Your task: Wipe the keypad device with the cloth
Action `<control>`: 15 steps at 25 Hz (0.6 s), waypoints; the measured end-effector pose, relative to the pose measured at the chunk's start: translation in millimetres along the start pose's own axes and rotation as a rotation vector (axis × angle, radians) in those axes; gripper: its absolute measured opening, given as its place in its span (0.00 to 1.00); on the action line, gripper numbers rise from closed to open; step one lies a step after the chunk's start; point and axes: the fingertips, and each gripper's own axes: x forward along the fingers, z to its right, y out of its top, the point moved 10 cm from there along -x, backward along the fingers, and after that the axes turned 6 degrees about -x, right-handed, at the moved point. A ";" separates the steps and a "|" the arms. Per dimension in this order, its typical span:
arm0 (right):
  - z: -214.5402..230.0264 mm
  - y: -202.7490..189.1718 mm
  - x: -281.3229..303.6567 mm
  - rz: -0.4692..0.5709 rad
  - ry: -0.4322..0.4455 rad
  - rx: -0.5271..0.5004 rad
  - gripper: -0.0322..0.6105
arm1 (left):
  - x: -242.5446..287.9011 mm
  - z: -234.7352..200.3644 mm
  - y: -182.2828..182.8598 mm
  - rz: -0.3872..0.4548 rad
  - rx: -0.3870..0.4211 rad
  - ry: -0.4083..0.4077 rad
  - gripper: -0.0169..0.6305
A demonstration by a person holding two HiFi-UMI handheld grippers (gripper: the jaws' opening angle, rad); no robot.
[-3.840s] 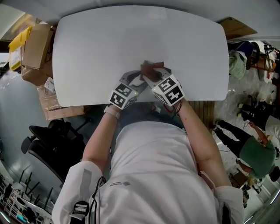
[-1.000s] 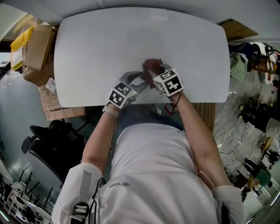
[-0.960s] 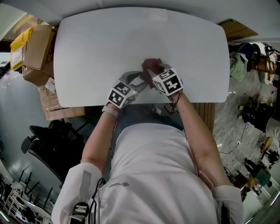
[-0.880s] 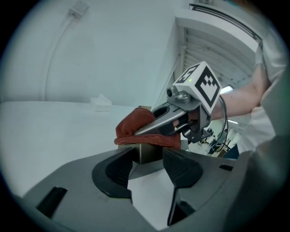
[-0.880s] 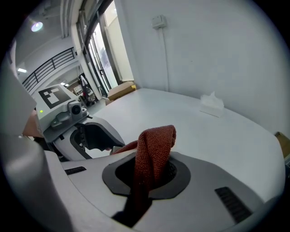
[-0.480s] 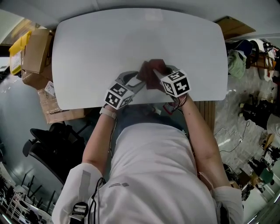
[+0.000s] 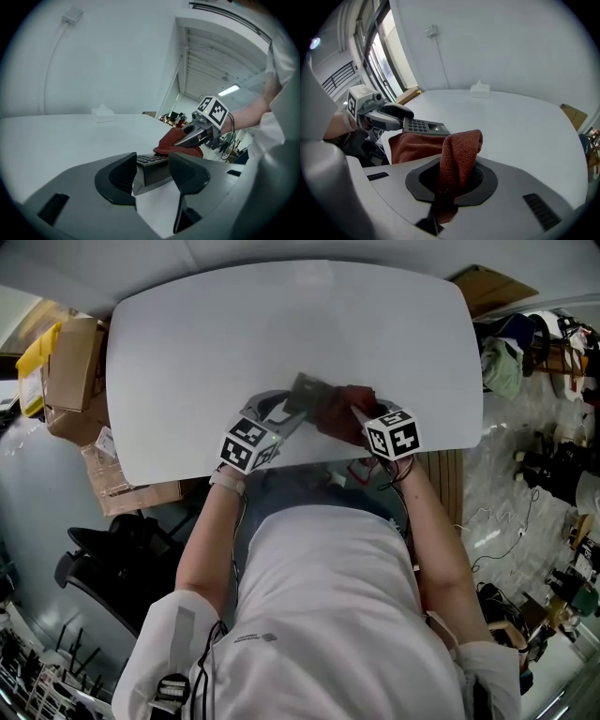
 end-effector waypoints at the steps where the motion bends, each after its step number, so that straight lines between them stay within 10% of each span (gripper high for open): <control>1: -0.5 -1.8 1.8 -0.004 -0.002 -0.003 0.13 | 0.1 -0.2 0.0 0.001 -0.003 -0.001 0.36; 15: -12.8 16.7 23.4 0.000 -0.020 -0.045 0.13 | 2.9 -3.4 -3.0 0.014 -0.077 -0.028 0.36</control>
